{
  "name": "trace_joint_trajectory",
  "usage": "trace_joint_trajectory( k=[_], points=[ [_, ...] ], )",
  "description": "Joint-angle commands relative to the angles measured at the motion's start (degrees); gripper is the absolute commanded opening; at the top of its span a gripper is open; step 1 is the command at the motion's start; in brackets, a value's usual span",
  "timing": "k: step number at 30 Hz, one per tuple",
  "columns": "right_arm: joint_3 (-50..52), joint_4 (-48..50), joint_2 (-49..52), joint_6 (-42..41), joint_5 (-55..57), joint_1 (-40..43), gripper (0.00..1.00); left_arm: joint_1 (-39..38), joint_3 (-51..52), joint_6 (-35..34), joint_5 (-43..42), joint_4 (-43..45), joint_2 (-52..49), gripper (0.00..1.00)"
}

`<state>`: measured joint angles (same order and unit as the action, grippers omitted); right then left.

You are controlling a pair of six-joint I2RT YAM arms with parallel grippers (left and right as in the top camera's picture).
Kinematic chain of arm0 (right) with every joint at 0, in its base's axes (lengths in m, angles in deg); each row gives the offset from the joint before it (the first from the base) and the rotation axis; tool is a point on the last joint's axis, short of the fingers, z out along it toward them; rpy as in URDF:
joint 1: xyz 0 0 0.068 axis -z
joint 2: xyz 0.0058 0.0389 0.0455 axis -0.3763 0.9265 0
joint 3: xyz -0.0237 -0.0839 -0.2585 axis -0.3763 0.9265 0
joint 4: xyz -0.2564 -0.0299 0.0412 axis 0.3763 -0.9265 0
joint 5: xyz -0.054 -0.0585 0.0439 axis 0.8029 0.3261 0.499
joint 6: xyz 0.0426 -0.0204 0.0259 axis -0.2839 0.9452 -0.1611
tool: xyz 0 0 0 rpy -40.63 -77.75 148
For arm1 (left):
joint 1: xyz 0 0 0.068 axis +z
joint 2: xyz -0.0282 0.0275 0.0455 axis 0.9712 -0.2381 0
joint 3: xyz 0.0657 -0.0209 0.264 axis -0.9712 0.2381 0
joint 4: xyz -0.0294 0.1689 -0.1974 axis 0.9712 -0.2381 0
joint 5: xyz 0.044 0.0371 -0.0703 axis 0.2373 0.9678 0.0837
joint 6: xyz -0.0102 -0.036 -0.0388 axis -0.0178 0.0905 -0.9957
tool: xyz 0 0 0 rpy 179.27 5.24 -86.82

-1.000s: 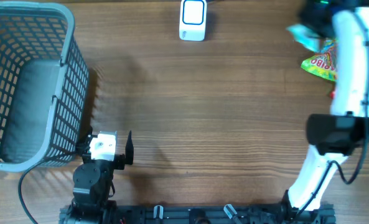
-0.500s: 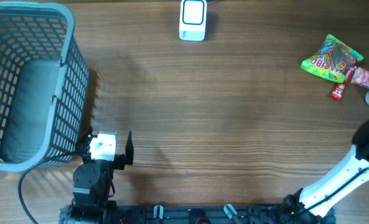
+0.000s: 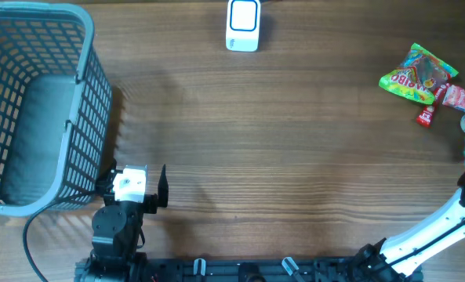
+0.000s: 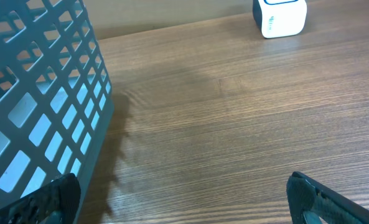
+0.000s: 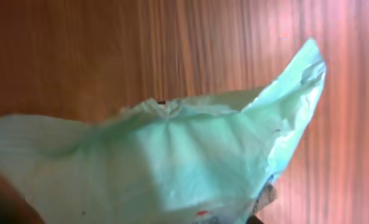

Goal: Scan the item barcode

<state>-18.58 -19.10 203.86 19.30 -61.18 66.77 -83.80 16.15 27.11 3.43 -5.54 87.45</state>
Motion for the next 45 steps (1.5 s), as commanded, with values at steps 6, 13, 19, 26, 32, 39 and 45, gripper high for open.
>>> trace_joint_trajectory(
  k=[6,13,19,26,32,39,45],
  points=[
    [-1.53,-0.79,-6.03,4.87,-11.37,-0.22,1.0,-0.42,0.17,-0.52,-0.72,0.2,0.31,1.0],
    [-3.02,-8.68,-31.52,4.72,-14.27,-1.38,1.0,-0.42,0.17,-0.55,-0.7,0.2,0.31,1.0],
    [-2.99,-16.22,-48.28,22.86,-36.74,-8.35,1.0,-0.42,0.17,-0.55,-0.72,0.2,0.31,1.0],
    [-2.99,-33.9,-56.81,28.94,-46.23,-15.19,1.0,-0.42,0.17,-0.55,-0.72,0.2,0.31,1.0],
    [-2.99,-34.45,-56.52,28.7,-40.76,-15.19,0.98,-0.42,0.17,-0.55,-0.72,0.2,0.31,1.0],
    [-1.42,-29.66,-55.82,23.28,-40.15,-15.67,1.0,-0.42,0.17,-0.55,-0.72,0.2,0.31,1.0],
    [9.31,-2.43,-70.34,25.9,-39.54,-26.4,1.0,-0.42,0.17,-0.52,-0.72,0.2,0.31,1.0]
  ],
)
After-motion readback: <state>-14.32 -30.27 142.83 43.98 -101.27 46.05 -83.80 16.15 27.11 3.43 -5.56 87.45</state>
